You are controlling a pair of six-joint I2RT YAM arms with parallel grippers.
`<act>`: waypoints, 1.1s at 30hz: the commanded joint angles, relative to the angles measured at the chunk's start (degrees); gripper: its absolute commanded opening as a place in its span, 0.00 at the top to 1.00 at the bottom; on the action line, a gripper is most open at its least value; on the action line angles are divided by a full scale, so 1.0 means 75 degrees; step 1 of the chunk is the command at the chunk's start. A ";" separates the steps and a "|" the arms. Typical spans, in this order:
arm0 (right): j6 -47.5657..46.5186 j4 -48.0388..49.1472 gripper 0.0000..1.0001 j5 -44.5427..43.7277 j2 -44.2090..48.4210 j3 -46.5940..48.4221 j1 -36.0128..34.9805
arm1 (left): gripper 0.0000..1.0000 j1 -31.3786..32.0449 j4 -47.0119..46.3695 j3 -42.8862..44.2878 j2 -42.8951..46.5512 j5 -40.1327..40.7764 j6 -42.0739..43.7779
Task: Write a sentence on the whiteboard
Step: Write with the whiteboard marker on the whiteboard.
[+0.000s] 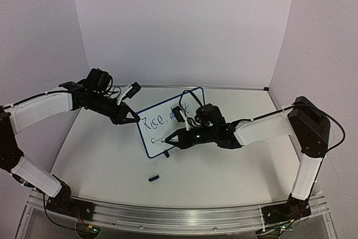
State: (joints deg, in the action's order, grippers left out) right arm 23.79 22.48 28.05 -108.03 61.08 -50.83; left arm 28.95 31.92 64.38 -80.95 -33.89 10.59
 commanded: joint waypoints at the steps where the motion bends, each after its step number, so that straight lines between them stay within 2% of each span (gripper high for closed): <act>1: -0.0195 -0.0096 1.00 -0.0610 0.0196 0.0116 0.0015 | 1.00 0.0081 0.0220 0.0135 -0.0153 -0.0062 0.0008; 14: -0.0246 -0.0126 1.00 -0.0650 0.0611 0.0267 0.0015 | 1.00 0.0078 0.0225 0.0136 -0.0106 -0.0052 0.0007; 33: -0.0138 -0.0161 1.00 -0.0558 0.0214 0.0000 0.0015 | 1.00 0.0089 0.0229 0.0138 -0.0130 -0.0052 0.0017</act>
State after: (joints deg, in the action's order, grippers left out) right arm 22.74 19.68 25.39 -105.84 61.36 -50.89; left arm 28.95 31.92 64.38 -80.95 -33.89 10.59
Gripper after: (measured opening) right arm 0.069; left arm 0.039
